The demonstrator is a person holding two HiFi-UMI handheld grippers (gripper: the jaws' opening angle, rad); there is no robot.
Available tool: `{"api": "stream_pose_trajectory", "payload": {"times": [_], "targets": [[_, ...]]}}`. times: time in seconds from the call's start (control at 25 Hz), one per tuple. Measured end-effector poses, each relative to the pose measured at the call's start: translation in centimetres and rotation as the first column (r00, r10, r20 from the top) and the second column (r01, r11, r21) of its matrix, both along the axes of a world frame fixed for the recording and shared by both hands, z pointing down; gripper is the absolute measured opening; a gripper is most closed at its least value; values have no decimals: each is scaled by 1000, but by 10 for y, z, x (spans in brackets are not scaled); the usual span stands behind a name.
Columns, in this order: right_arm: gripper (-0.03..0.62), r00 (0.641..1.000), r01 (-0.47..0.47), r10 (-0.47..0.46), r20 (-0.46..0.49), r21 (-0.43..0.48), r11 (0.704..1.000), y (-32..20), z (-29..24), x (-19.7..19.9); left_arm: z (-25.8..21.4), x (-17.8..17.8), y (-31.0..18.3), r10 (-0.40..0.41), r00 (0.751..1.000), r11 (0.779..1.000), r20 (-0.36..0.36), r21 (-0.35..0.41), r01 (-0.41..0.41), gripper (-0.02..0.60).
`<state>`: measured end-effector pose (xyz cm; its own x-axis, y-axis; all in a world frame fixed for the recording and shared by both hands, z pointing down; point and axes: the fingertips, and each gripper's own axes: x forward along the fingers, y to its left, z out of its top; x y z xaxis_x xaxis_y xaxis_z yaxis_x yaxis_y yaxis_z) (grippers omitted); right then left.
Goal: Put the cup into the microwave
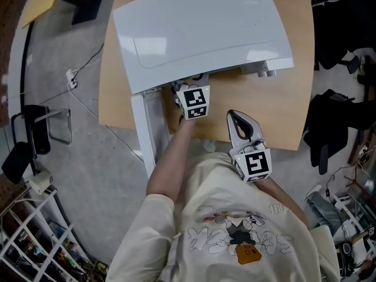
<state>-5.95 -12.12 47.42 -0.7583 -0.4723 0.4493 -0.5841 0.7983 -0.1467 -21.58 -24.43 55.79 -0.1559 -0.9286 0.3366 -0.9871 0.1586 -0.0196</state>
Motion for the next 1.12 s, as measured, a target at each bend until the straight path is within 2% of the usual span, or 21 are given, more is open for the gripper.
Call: {"api": "stream_pose_trajectory", "payload": {"times": [0.16, 0.28, 0.4, 0.72, 0.92, 1.12], "targets": [[8, 1000, -12, 12, -7, 5, 1000, -1, -3, 1, -3, -4, -5, 1, 1000, 1000, 12, 31, -2, 393], [8, 1000, -24, 24, -14, 1, 1000, 1, -2, 5, 1, -3, -5, 9, 1000, 1000, -2, 22, -9, 397], [8, 999, -36, 36, -8, 8, 999, 2, -5, 8, 6, 0, -3, 8, 1000, 1000, -24, 1, -8, 460], [8, 1000, -16, 16, 1, 25, 1000, 14, -9, 16, -4, 18, 30, -34, 998, 999, -60, -6, 33, 458], [8, 1000, 4, -5, 17, 50, 999, 23, -17, 23, -28, 34, 58, -50, 997, 999, -59, 3, 51, 327], [8, 999, 11, -13, 39, 55, 998, 29, -23, 36, -56, 60, 87, -51, 998, 999, -42, 15, 52, 143]]}}
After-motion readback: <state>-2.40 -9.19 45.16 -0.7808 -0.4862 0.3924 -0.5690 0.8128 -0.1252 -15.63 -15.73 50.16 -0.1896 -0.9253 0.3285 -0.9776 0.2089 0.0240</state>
